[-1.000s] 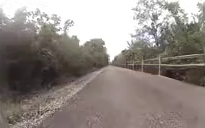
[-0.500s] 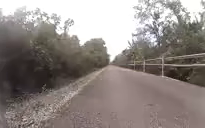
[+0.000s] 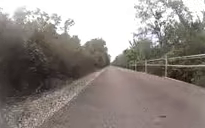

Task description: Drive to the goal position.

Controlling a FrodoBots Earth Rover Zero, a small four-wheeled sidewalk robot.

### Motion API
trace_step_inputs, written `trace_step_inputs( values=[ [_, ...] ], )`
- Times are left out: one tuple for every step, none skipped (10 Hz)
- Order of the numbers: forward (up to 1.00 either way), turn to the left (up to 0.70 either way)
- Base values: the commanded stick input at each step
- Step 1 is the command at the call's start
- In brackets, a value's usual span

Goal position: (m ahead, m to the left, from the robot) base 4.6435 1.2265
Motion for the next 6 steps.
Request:
trace_step_inputs(
  values=[
    [0.7,0.0],
    [0.7,-0.32],
    [0.7,-0.33],
    [0.7,-0.33],
    [0.7,-0.33],
    [0.7,-0.34]
  ],
)
